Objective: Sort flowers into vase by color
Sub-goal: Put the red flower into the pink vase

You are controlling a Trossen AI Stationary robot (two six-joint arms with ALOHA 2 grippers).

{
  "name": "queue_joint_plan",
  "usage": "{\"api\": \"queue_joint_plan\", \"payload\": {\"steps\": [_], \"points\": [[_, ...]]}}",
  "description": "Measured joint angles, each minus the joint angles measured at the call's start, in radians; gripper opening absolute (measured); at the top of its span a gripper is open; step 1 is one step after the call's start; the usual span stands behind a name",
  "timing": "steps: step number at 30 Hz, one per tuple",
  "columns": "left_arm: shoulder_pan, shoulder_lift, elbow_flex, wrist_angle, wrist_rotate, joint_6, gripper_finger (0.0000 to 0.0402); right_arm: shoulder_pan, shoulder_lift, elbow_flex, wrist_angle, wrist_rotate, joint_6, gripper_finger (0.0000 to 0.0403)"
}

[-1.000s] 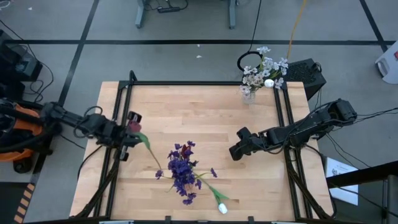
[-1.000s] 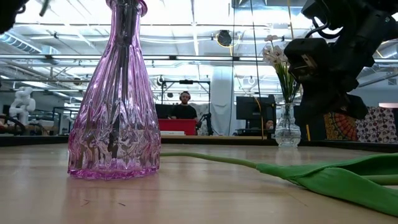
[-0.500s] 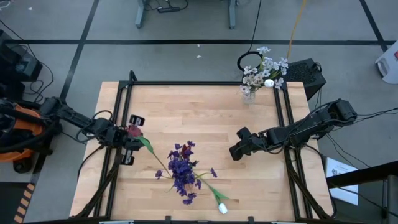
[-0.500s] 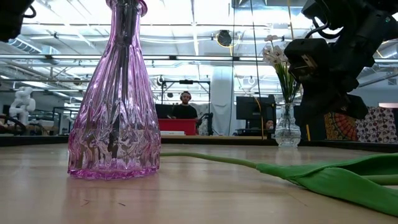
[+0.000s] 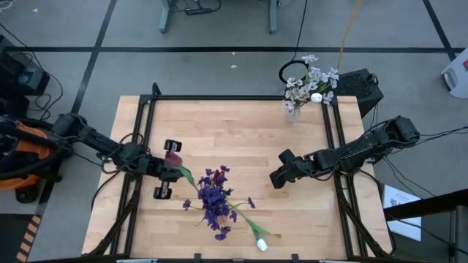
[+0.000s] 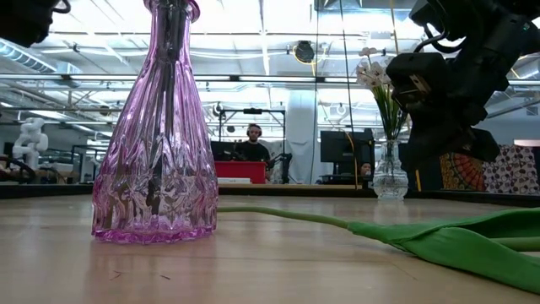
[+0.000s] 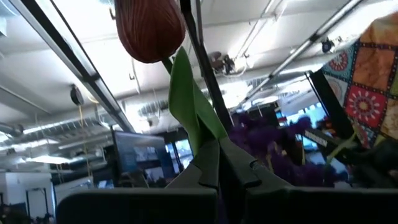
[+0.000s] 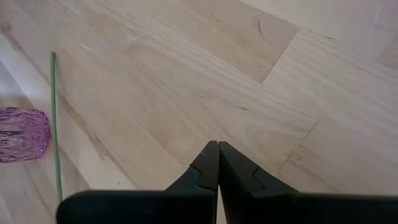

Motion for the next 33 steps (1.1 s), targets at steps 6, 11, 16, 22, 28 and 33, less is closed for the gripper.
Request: {"api": "queue_joint_plan", "payload": {"steps": [6, 11, 16, 22, 28, 33], "points": [[0.000, 0.089, 0.028, 0.059, 0.001, -0.001, 0.0000, 0.000, 0.000, 0.000, 0.000, -0.001, -0.009, 0.0000], [0.000, 0.145, 0.033, 0.158, 0.005, -0.001, 0.0000, 0.000, 0.000, 0.000, 0.000, -0.003, -0.021, 0.0000], [0.000, 0.147, 0.033, 0.171, 0.007, -0.006, 0.0000, 0.000, 0.000, 0.000, -0.003, -0.007, -0.028, 0.0000], [0.000, 0.125, 0.026, 0.138, -0.012, -0.008, 0.0000, 0.000, 0.000, 0.000, 0.006, -0.081, 0.081, 0.0000], [0.000, 0.050, -0.014, 0.023, -0.081, -0.064, 0.0000, 0.094, 0.001, 0.030, 0.057, -0.007, 0.029, 0.0000], [0.001, -0.069, -0.094, -0.019, -0.114, -0.059, 0.0000, 0.247, 0.071, 0.186, -0.067, 0.199, 0.033, 0.0000]]}}
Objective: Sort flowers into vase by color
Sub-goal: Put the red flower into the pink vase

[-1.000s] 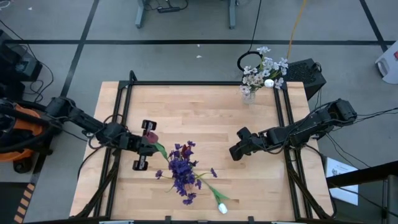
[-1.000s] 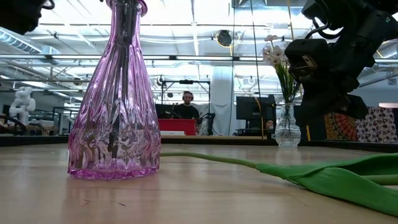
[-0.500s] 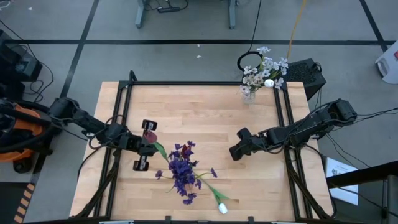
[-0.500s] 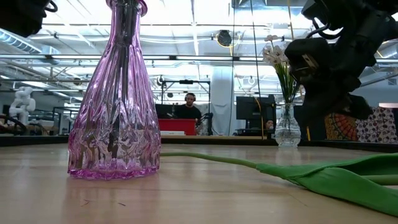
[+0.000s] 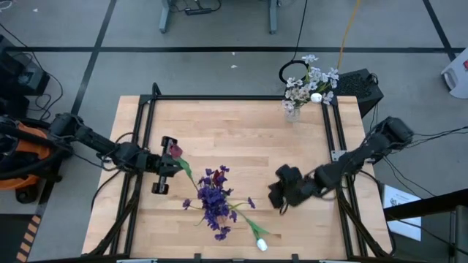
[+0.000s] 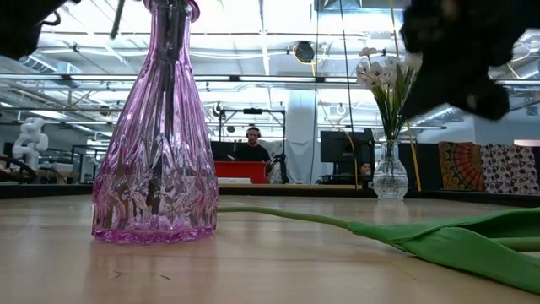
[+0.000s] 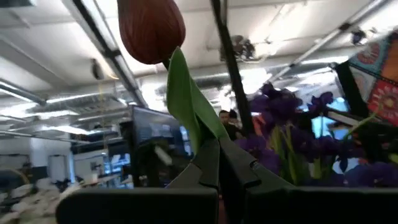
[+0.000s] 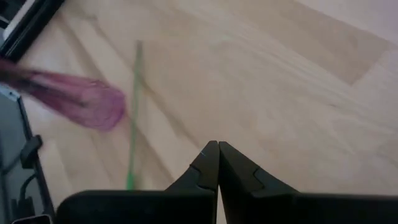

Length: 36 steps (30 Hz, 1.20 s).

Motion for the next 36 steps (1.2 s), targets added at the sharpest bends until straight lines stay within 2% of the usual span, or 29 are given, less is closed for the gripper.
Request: {"api": "queue_joint_plan", "payload": {"steps": [2, 5, 8, 12, 15, 18, 24, 30, 36], "points": [[0.000, -0.062, -0.044, -0.001, -0.018, 0.002, 0.0000, 0.048, 0.070, 0.096, -0.071, 0.048, 0.000, 0.0000], [0.000, -0.149, -0.100, 0.003, -0.032, 0.038, 0.0000, 0.101, 0.207, 0.233, -0.174, 0.064, -0.045, 0.0000], [0.000, -0.213, -0.127, -0.015, -0.037, 0.059, 0.0000, 0.127, 0.335, 0.353, -0.177, 0.061, -0.125, 0.0000], [0.000, -0.267, -0.129, -0.119, -0.034, 0.060, 0.0000, 0.126, 0.455, 0.481, -0.177, 0.075, -0.213, 0.0000], [0.000, -0.293, -0.130, -0.159, -0.032, 0.059, 0.0000, 0.125, 0.507, 0.547, -0.177, 0.165, -0.218, 0.0000], [0.000, -0.308, -0.130, -0.164, -0.009, 0.053, 0.0000, 0.125, 0.533, 0.576, -0.159, 0.224, -0.217, 0.0000], [-0.011, -0.326, -0.130, -0.201, 0.022, 0.051, 0.0000, 0.125, 0.550, 0.576, -0.079, 0.221, -0.269, 0.0017], [-0.013, -0.333, -0.130, -0.265, 0.020, 0.051, 0.0000, 0.127, 0.550, 0.576, -0.026, 0.220, -0.400, 0.0068], [-0.013, -0.338, -0.130, -0.259, 0.009, 0.050, 0.0000, 0.144, 0.550, 0.576, 0.025, 0.221, -0.504, 0.0127]]}}
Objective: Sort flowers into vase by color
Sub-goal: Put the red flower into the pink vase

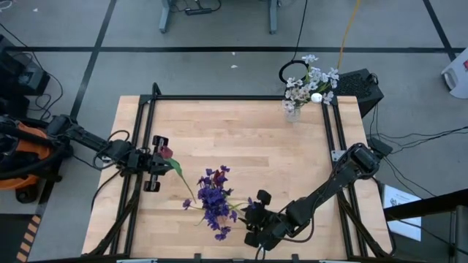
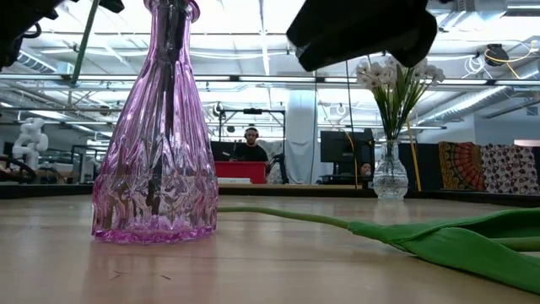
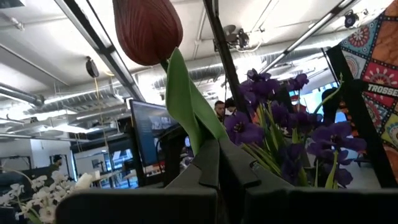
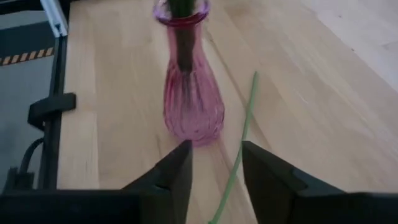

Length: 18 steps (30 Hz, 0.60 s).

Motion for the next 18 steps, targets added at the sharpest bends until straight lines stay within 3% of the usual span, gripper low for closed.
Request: {"api": "queue_joint_plan", "payload": {"steps": [10, 18], "points": [[0.000, 0.000, 0.000, -0.007, -0.002, -0.034, 0.0000, 0.000, 0.000, 0.000, 0.055, 0.126, 0.134, 0.0196], [0.000, 0.000, 0.000, -0.015, 0.009, -0.103, 0.0000, -0.025, 0.000, 0.000, 0.273, 0.136, 0.035, 0.0197]]}}
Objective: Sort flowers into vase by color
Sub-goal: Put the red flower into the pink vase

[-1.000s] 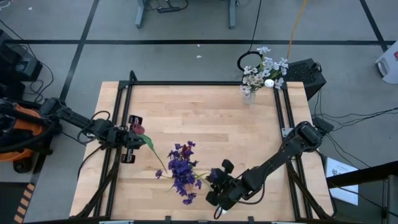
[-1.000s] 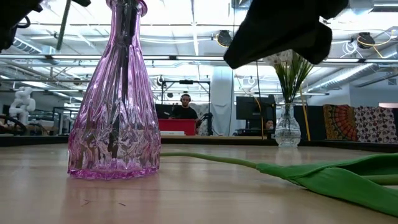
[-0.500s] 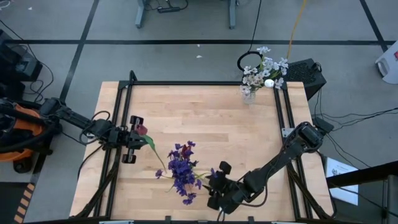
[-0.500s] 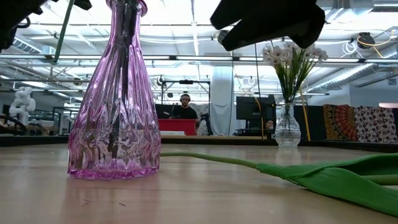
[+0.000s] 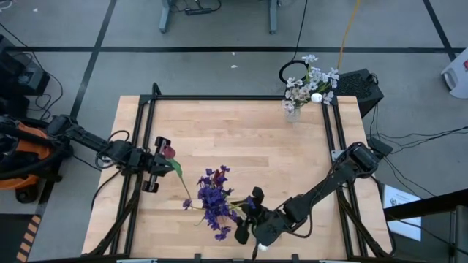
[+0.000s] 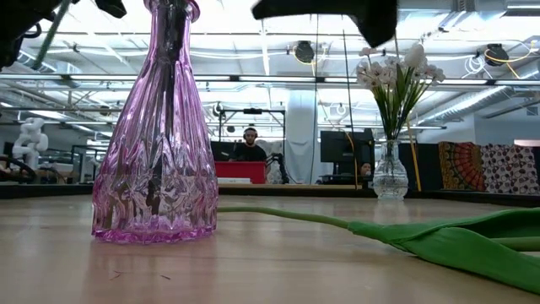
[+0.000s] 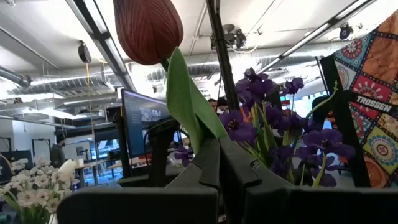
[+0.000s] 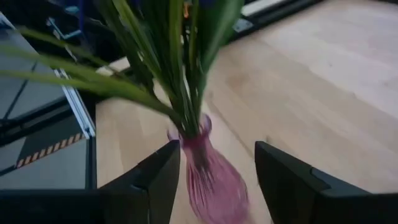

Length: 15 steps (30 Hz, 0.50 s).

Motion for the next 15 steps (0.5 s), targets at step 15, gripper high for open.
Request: {"api": "queue_joint_plan", "payload": {"steps": [15], "points": [[0.000, 0.000, 0.000, -0.055, 0.008, -0.002, 0.0000, -0.050, 0.000, 0.000, 0.131, -0.088, -0.189, 0.0172]]}}
